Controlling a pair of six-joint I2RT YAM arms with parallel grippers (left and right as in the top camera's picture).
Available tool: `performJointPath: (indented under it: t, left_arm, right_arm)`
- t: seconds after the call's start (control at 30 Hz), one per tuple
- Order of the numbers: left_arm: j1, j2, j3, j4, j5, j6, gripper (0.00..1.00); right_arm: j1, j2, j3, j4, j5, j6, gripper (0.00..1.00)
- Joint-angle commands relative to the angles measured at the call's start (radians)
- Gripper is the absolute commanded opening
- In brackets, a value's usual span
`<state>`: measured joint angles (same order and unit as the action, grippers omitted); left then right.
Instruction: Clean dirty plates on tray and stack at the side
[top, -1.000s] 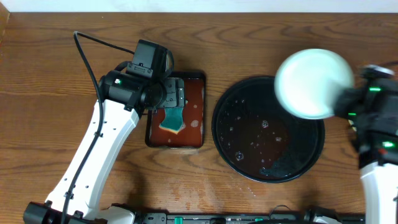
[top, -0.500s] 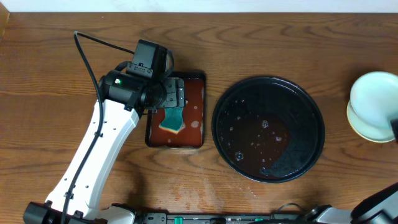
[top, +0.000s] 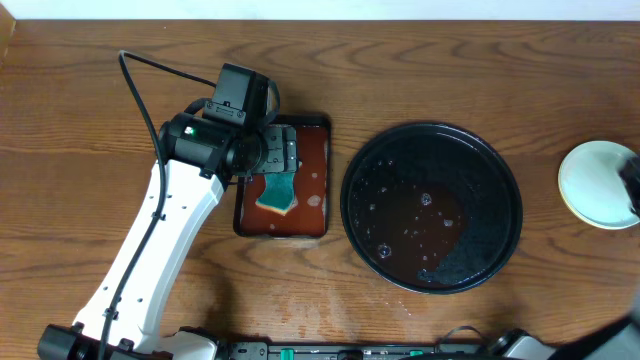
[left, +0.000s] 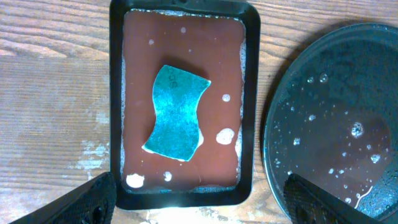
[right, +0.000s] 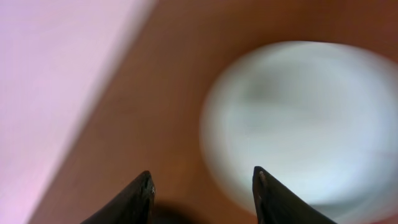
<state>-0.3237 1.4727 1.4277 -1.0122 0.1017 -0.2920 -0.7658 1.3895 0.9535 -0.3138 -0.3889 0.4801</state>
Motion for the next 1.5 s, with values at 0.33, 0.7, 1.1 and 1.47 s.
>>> performJointPath:
  t: [0.33,0.7,1.1,1.47]
  left_arm:
    - [0.000,-0.003,0.027,-0.001,-0.002,-0.002,0.86]
    - [0.000,-0.003,0.027,-0.001,-0.002,-0.002,0.86]
    - [0.000,-0.003,0.027,-0.001,-0.002,-0.002,0.87]
    - [0.000,-0.003,0.027,-0.001,-0.002,-0.002,0.86]
  right_arm:
    - [0.806,-0.492,0.008,-0.092,-0.146,-0.242,0.99]
    - [0.948,-0.541,0.005,-0.140,-0.036,-0.378,0.99]
    - [0.893,-1.069,-0.443,-0.006,0.176,-0.541,0.99]
    - [0.855,-1.355,-0.877,0.270,0.197,-0.541,0.99]
